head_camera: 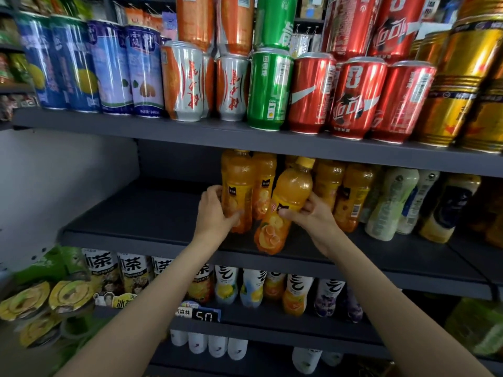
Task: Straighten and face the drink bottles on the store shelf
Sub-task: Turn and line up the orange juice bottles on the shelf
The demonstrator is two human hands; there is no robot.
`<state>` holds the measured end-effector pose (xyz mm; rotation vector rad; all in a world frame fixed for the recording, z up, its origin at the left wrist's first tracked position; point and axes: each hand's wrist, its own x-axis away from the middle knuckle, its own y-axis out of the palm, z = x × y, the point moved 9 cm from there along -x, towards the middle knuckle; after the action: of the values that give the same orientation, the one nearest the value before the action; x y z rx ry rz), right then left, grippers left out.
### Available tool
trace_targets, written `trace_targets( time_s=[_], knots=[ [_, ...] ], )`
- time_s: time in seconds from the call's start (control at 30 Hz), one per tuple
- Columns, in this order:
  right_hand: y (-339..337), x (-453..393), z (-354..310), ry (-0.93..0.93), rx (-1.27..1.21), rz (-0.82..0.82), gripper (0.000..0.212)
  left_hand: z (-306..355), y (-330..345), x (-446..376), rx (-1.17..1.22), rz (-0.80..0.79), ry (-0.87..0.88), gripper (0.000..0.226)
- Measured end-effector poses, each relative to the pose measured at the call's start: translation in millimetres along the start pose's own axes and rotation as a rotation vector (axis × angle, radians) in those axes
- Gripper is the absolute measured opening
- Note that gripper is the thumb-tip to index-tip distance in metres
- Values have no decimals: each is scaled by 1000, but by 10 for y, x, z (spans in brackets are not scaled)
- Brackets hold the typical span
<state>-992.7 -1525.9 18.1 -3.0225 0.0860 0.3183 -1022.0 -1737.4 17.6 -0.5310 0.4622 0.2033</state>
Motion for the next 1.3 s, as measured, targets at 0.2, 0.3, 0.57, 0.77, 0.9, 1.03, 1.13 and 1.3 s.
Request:
trace_targets(
  time_s=[0.2,0.3,0.57,0.77,0.9,1.03,1.13,1.3],
  knots=[
    [222,-428,35,-35,207,5,48,-117,273,-223,55,-71,-76,71],
    [254,-529,54,-71,337,96,51,-212,379,-291,110,-112,-104,59],
    [346,-451,-37,-237,482,343,57,-313,326,-395,41,-79,-13,57],
    [100,-580,149,-77,277,72,64,-436,396,-413,129,-88,-44,55],
    [-396,-642,262,-67,263,347,44,-462,401,-426,162,-60,-30,58],
    [-377,-1002,529,42,370,421,55,-481,417,-439,151,-68,-25,57],
    [-324,-1275,636,111,420,435,51,-501,430,-450,170,-91,-31,56],
    [-341,-1649,767,132,408,416,40,-518,458,-428,216,-78,-7,51]
  ],
)
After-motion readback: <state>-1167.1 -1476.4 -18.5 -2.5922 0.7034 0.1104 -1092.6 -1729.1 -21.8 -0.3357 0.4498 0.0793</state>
